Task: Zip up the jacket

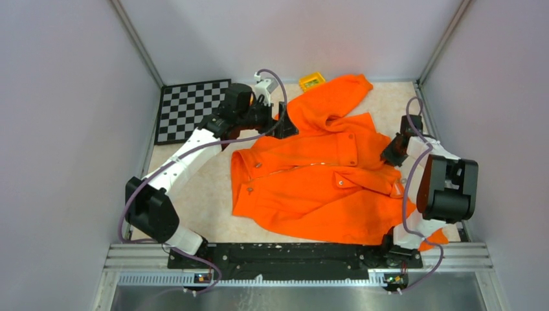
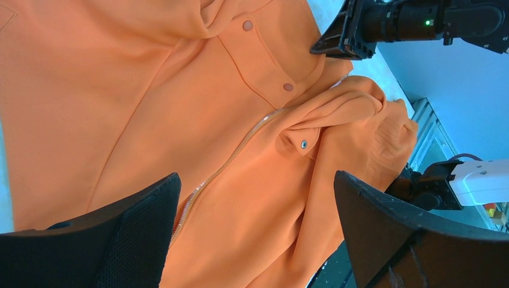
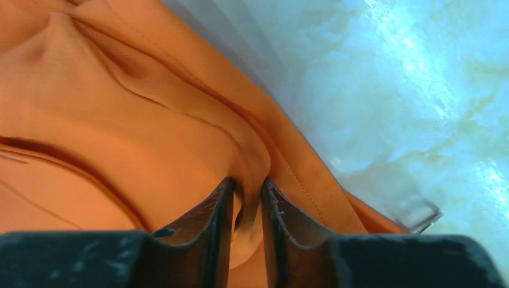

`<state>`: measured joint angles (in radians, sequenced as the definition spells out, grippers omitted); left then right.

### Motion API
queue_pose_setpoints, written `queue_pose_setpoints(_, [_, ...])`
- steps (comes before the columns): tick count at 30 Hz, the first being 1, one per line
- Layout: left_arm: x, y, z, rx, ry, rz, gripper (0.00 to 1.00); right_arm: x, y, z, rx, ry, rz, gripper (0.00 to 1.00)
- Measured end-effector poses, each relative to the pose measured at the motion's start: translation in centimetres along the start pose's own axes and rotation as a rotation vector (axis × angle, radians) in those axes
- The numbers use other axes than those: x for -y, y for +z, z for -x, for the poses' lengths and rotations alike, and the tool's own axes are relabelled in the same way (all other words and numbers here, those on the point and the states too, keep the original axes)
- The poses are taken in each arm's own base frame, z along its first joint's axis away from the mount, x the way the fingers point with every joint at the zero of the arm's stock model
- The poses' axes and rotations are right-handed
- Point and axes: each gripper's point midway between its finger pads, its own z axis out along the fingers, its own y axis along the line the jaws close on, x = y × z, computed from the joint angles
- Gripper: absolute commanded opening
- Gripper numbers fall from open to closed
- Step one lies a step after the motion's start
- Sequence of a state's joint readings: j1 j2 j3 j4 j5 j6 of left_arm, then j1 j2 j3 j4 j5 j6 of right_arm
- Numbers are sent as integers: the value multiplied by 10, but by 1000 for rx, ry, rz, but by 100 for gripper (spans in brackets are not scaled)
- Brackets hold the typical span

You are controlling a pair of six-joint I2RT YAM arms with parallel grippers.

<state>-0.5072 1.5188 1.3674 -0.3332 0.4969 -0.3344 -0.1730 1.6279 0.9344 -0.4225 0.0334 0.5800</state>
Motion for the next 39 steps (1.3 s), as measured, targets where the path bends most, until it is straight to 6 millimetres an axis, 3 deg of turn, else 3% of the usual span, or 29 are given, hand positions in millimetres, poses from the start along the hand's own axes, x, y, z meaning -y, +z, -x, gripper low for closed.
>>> queue_pose_setpoints(3, [-1, 0, -1, -1, -1, 5, 99, -14, -2, 9, 4, -5, 43, 0])
queue_pose_setpoints(10, [-4, 2, -1, 7, 2, 11, 99, -39, -17, 36, 66, -45, 113, 0])
queue_pose_setpoints(19, [-8, 11, -12, -8, -1, -11, 99, -81, -37, 51, 80, -69, 309, 0])
queue_pose_setpoints(25, [-4, 27, -28, -22, 2, -78, 98, -114, -56, 61, 62, -140, 429, 11])
queue_pose_setpoints(28, [0, 41, -37, -34, -29, -108, 97, -156, -53, 73, 43, -246, 517, 14])
queue_pose_setpoints(32, [4, 60, -43, -34, -88, -141, 97, -198, -32, 70, -7, -336, 590, 37])
queue_pose_setpoints(34, [6, 67, -44, -32, -114, -151, 97, -202, -25, 62, -42, -349, 585, 49])
queue_pose_setpoints(39, [6, 81, -45, -46, -144, -158, 98, -185, -27, 68, -17, -360, 499, 60])
